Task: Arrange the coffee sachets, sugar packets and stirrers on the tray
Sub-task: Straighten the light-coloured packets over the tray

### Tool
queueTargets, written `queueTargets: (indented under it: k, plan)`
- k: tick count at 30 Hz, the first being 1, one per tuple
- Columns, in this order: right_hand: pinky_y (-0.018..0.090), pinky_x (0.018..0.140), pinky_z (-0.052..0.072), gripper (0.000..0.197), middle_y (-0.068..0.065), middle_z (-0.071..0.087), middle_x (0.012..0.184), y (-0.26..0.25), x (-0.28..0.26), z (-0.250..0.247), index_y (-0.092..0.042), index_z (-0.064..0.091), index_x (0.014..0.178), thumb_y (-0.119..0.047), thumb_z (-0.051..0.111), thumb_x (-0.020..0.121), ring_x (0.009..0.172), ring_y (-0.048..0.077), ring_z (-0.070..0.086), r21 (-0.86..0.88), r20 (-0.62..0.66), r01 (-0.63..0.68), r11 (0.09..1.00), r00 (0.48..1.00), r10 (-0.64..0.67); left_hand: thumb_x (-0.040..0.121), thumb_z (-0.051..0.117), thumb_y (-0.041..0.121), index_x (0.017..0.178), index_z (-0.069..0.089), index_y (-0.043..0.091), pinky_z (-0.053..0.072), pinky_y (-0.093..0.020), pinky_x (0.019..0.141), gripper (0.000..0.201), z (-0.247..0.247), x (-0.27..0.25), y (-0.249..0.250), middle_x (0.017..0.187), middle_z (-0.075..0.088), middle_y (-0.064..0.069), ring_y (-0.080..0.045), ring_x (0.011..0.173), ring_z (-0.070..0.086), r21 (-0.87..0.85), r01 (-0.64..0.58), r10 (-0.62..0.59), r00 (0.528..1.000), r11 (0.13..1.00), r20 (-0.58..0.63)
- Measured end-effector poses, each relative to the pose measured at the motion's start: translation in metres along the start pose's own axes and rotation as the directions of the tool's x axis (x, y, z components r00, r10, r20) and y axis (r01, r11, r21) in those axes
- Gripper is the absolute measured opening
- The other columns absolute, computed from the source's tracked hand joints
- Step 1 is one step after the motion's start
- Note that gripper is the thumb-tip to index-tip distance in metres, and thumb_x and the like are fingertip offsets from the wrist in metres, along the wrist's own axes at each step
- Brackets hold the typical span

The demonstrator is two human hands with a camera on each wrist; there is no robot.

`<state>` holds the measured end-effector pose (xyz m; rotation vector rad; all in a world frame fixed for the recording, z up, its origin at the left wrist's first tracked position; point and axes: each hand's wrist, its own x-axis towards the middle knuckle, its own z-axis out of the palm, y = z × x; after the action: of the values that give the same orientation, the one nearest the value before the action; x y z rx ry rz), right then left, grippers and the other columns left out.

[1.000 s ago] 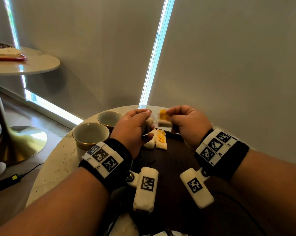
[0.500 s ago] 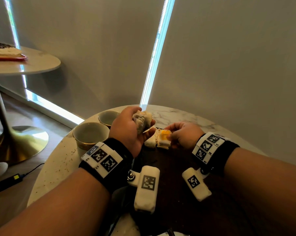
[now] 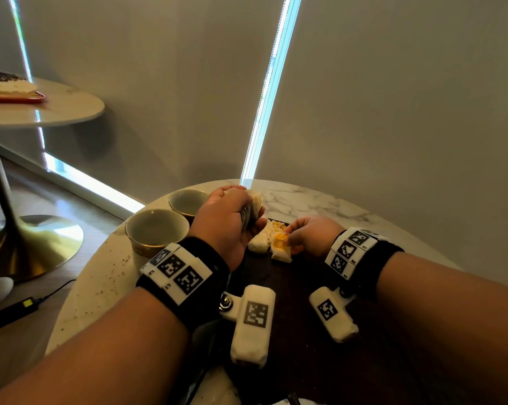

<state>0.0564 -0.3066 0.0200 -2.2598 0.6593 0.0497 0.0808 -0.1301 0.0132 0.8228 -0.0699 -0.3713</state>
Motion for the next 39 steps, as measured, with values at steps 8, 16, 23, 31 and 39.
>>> queueTargets:
  k: [8, 16, 23, 31, 39]
  plan:
    - [0.022, 0.049, 0.051, 0.016, 0.009, 0.065, 0.080, -0.005, 0.001, 0.001, -0.009, 0.066, 0.101, 0.002, 0.064, 0.089, 0.059, 0.014, 0.060, 0.012, 0.045, -0.062, 0.998, 0.997, 0.061, 0.096, 0.053, 0.006, 0.110, 0.059, 0.011, 0.055, -0.030, 0.058, 0.016, -0.001, 0.003, -0.001, 0.106, 0.058, -0.018, -0.026, 0.088, 0.063, -0.007, 0.009, -0.009, 1.000, 1.000, -0.017]
    - [0.022, 0.043, 0.051, 0.020, 0.011, 0.060, 0.074, -0.007, 0.000, 0.002, -0.003, 0.061, 0.106, 0.009, 0.060, 0.090, 0.054, 0.017, 0.059, 0.074, 0.065, -0.084, 0.994, 0.995, 0.080, 0.096, 0.052, 0.006, 0.110, 0.057, 0.009, 0.055, -0.030, 0.058, 0.015, -0.001, 0.003, -0.001, 0.100, 0.058, -0.016, -0.025, 0.086, 0.062, 0.007, -0.010, 0.010, 1.000, 1.000, 0.007]
    - [0.022, 0.044, 0.052, 0.011, 0.013, 0.062, 0.083, -0.013, 0.000, 0.000, -0.006, 0.061, 0.104, 0.000, 0.054, 0.098, 0.060, 0.019, 0.065, 0.077, 0.109, -0.134, 0.988, 0.986, 0.125, 0.098, 0.051, 0.007, 0.114, 0.055, 0.005, 0.057, -0.027, 0.057, 0.017, 0.001, 0.000, 0.001, 0.102, 0.058, -0.019, -0.025, 0.083, 0.063, -0.030, 0.020, -0.019, 0.999, 0.999, 0.040]
    - [0.027, 0.055, 0.045, 0.017, 0.003, 0.061, 0.083, -0.023, -0.010, -0.016, -0.015, 0.064, 0.101, -0.030, 0.066, 0.094, 0.066, 0.014, 0.055, 0.361, -0.130, 0.266, 0.894, 0.964, -0.234, 0.095, 0.045, 0.008, 0.113, 0.061, 0.003, 0.057, -0.030, 0.056, 0.024, 0.003, -0.004, 0.004, 0.098, 0.062, -0.022, -0.028, 0.079, 0.066, -0.124, 0.084, -0.079, 0.996, 0.989, 0.050]
    - [0.028, 0.056, 0.047, 0.006, 0.006, 0.072, 0.085, -0.034, -0.037, -0.002, -0.019, 0.070, 0.093, -0.019, 0.073, 0.088, 0.071, 0.016, 0.061, 0.353, 0.004, 0.426, 0.833, 0.890, -0.457, 0.096, 0.040, 0.007, 0.108, 0.061, 0.003, 0.059, -0.031, 0.057, 0.025, 0.005, -0.010, 0.005, 0.097, 0.066, -0.020, -0.027, 0.076, 0.069, -0.156, 0.069, -0.052, 0.992, 0.985, 0.111]
